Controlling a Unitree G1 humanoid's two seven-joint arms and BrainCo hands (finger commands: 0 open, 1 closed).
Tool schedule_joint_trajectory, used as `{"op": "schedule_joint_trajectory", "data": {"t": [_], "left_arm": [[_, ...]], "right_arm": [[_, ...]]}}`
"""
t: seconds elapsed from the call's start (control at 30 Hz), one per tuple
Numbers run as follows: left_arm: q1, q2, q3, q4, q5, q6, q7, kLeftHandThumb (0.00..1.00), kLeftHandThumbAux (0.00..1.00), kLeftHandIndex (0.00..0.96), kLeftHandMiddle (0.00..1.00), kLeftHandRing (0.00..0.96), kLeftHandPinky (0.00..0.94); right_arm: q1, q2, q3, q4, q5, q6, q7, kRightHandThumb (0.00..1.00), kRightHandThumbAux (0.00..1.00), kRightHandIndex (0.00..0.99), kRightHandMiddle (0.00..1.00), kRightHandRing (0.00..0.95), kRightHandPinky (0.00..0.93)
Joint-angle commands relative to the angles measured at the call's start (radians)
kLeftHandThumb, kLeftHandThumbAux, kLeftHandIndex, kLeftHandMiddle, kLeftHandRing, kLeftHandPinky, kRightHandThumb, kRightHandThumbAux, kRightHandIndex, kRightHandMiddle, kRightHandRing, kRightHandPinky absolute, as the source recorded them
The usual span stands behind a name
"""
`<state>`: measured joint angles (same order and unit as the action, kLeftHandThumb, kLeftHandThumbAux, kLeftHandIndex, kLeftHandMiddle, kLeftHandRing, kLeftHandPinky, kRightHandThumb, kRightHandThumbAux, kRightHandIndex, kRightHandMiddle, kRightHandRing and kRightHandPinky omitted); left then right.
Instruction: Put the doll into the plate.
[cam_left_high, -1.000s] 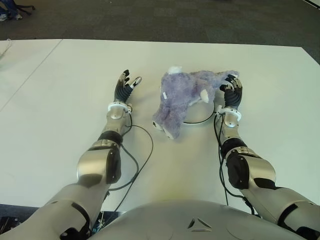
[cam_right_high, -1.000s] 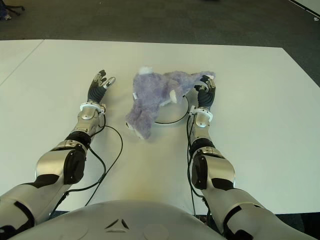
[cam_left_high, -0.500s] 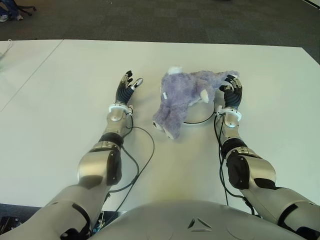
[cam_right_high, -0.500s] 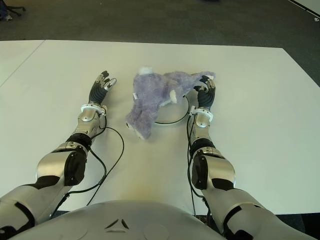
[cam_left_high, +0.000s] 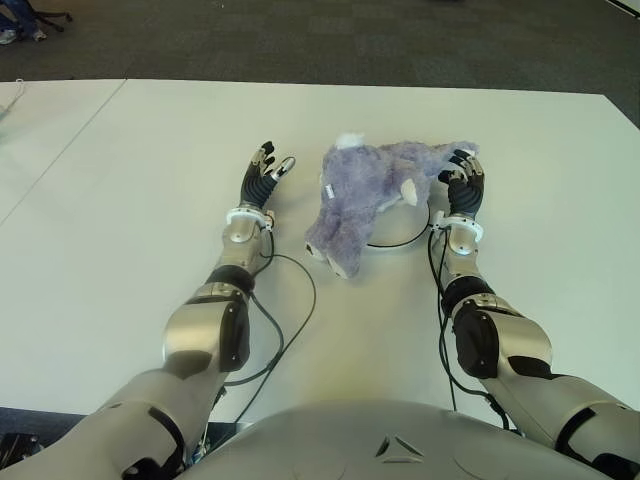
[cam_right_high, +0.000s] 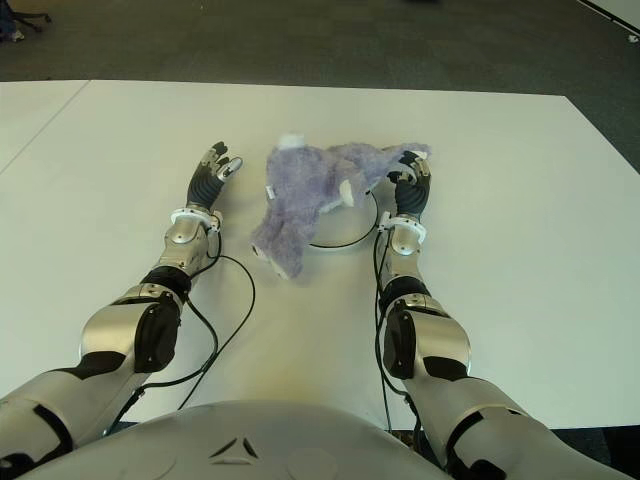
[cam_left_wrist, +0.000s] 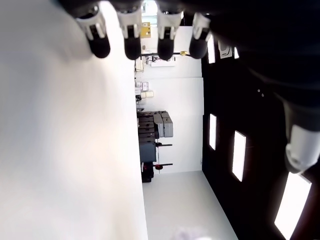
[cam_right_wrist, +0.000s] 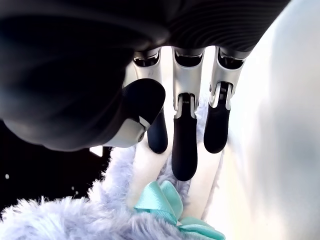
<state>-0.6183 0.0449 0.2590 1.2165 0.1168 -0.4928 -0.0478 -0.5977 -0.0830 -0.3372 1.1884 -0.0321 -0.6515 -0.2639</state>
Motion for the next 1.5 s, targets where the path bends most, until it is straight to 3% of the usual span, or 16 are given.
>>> {"op": "schedule_joint_trajectory", "data": {"t": [0.03, 0.2, 0.37, 0.77, 1.13, 1.47, 1.5], "left_arm": [[0.192, -0.076, -0.008, 0.142, -0.011, 0.128, -0.006, 0.0, 0.539, 0.0, 0.0, 0.0, 0.0], [0.192, -0.078, -0.01, 0.143, -0.006, 0.133, 0.016, 0.0, 0.555, 0.0, 0.0, 0.0, 0.0], [0.187, -0.079, -0.009, 0.145, -0.002, 0.151, 0.057, 0.0, 0.575, 0.0, 0.005, 0.002, 0.027], [0.192, -0.101, 0.005, 0.144, -0.017, 0.148, 0.119, 0.0, 0.645, 0.009, 0.034, 0.036, 0.059], [0.194, -0.109, 0.022, 0.143, -0.032, 0.139, 0.131, 0.0, 0.618, 0.026, 0.046, 0.049, 0.065], [0.194, -0.108, 0.032, 0.142, -0.04, 0.142, 0.122, 0.0, 0.606, 0.028, 0.053, 0.054, 0.066], [0.195, -0.108, 0.032, 0.142, -0.04, 0.141, 0.122, 0.0, 0.605, 0.028, 0.054, 0.054, 0.066]], "right_arm": [[0.265, 0.07, -0.047, 0.147, 0.06, 0.052, 0.034, 1.0, 0.704, 0.256, 0.332, 0.463, 0.385], [0.269, 0.067, -0.046, 0.146, 0.057, 0.046, 0.038, 1.0, 0.704, 0.261, 0.34, 0.461, 0.385], [0.273, 0.063, -0.052, 0.144, 0.062, 0.044, 0.059, 1.0, 0.698, 0.259, 0.326, 0.431, 0.46], [0.278, 0.056, -0.067, 0.142, 0.078, 0.05, 0.099, 1.0, 0.697, 0.248, 0.32, 0.426, 0.482], [0.279, 0.053, -0.074, 0.141, 0.087, 0.051, 0.119, 1.0, 0.698, 0.27, 0.301, 0.419, 0.483], [0.28, 0.053, -0.09, 0.14, 0.113, 0.052, 0.171, 1.0, 0.702, 0.283, 0.3, 0.422, 0.442], [0.28, 0.053, -0.09, 0.14, 0.116, 0.053, 0.176, 1.0, 0.676, 0.286, 0.302, 0.445, 0.385]]}}
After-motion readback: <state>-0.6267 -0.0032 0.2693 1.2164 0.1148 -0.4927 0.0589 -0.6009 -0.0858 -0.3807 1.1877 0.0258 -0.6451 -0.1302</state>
